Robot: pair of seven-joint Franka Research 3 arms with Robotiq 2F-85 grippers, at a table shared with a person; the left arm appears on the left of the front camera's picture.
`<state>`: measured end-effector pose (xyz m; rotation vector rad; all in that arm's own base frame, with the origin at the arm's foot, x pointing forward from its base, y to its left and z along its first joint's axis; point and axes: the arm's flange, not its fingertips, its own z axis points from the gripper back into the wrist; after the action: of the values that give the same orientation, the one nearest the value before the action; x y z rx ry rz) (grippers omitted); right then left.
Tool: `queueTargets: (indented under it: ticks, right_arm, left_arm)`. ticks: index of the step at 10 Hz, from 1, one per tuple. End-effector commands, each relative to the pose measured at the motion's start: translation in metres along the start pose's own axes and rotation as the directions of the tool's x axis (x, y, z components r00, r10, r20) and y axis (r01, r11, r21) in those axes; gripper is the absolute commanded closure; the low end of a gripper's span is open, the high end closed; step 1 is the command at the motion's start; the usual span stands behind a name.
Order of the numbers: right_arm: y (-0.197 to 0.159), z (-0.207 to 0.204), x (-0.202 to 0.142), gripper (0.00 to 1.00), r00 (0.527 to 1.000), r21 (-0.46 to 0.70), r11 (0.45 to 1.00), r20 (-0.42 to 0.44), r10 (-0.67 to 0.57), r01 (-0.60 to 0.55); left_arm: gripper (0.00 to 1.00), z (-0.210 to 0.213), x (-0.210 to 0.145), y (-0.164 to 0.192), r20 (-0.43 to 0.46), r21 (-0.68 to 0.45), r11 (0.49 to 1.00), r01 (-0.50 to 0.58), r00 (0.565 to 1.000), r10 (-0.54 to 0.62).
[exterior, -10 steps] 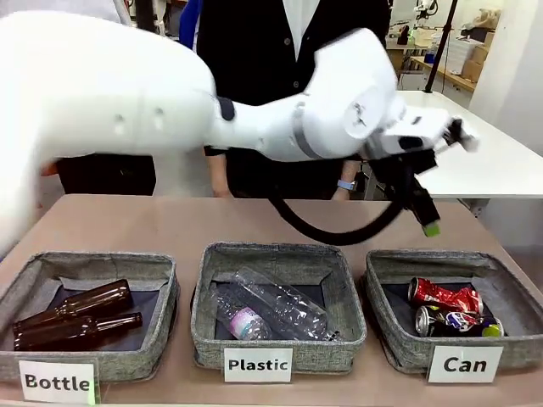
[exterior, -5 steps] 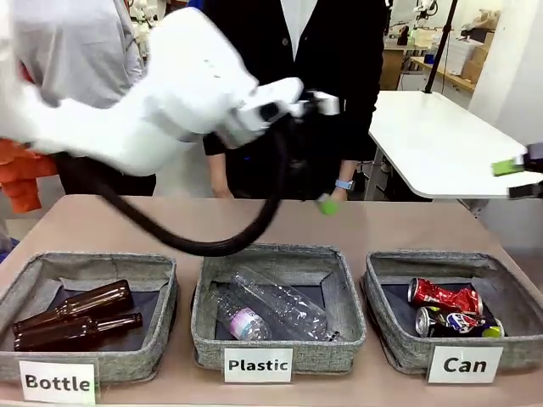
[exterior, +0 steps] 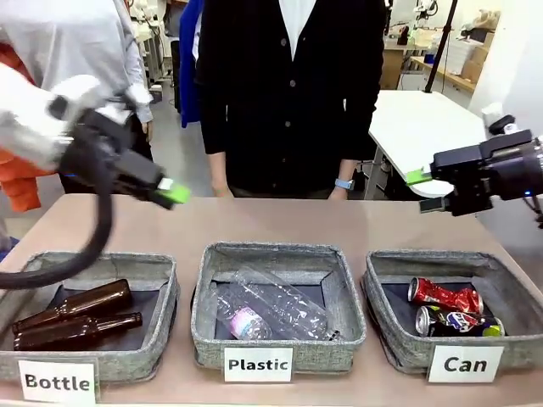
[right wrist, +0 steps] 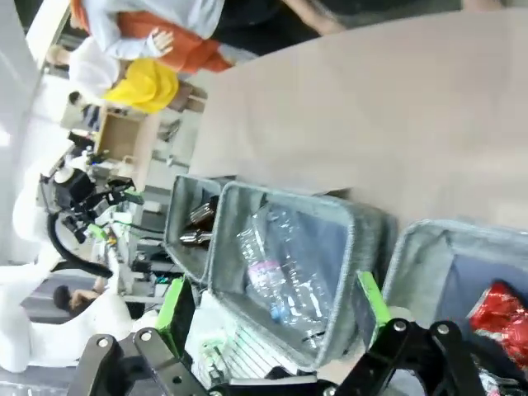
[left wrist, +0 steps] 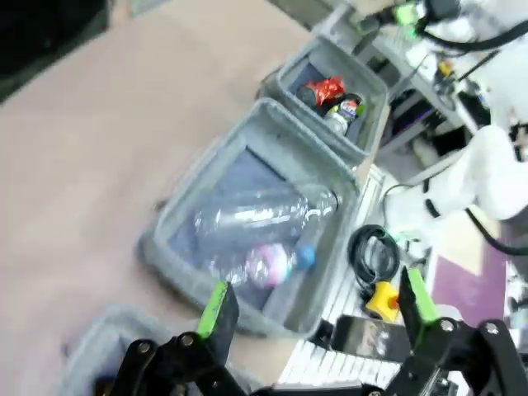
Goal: Sort the can waste into the basket.
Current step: Pick up the can waste from the table and place it in the right Fabric basket.
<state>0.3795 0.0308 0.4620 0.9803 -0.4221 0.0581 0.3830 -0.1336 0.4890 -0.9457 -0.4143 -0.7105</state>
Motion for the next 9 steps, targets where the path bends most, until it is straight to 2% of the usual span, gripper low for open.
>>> queueTargets:
  ticks: [1,2,3,4,5,6,7,8,9]
  right_arm:
    - [-0.001,-0.009,0.005,0.0,0.978,0.141,0.971,-0.098,-0.183,0.195]
    - [-0.004,-0.011,0.006,0.0,0.946,0.206,0.934,-0.201,-0.253,0.293]
    - [-0.015,-0.01,0.012,0.0,0.916,0.238,0.903,-0.275,-0.291,0.358]
    - [-0.022,-0.005,0.017,0.0,0.894,0.283,0.868,-0.317,-0.317,0.408]
    - [-0.031,0.005,0.025,0.0,0.895,0.293,0.858,-0.286,-0.342,0.421]
    - [-0.04,0.017,0.03,0.0,0.898,0.306,0.853,-0.266,-0.35,0.423]
    - [-0.049,0.027,0.034,0.0,0.913,0.293,0.87,-0.23,-0.338,0.396]
    - [-0.039,0.007,0.014,0.0,0.904,0.3,0.869,-0.299,-0.305,0.393]
    - [-0.039,0.007,0.014,0.0,0.904,0.3,0.869,-0.299,-0.305,0.393]
  left_arm:
    - [0.0,0.058,-0.055,0.021,0.087,-0.028,0.991,-0.132,0.987,0.134]
    - [0.0,0.085,-0.089,0.029,0.167,-0.052,0.986,-0.156,0.972,0.163]
    - [0.0,0.091,-0.118,0.035,0.229,-0.099,0.984,-0.148,0.959,0.167]
    - [0.0,0.095,-0.143,0.035,0.304,-0.143,0.985,-0.101,0.942,0.14]
    - [0.0,0.081,-0.156,0.032,0.355,-0.129,0.982,-0.14,0.918,0.177]
    - [0.0,0.052,-0.155,0.024,0.4,-0.173,0.979,-0.111,0.9,0.173]
    - [0.0,0.121,-0.123,0.053,0.298,-0.115,0.979,-0.169,0.934,0.196]
    - [0.0,0.121,-0.123,0.053,0.298,-0.115,0.979,-0.169,0.934,0.196]
    - [0.0,0.121,-0.123,0.053,0.298,-0.115,0.979,-0.169,0.934,0.196]
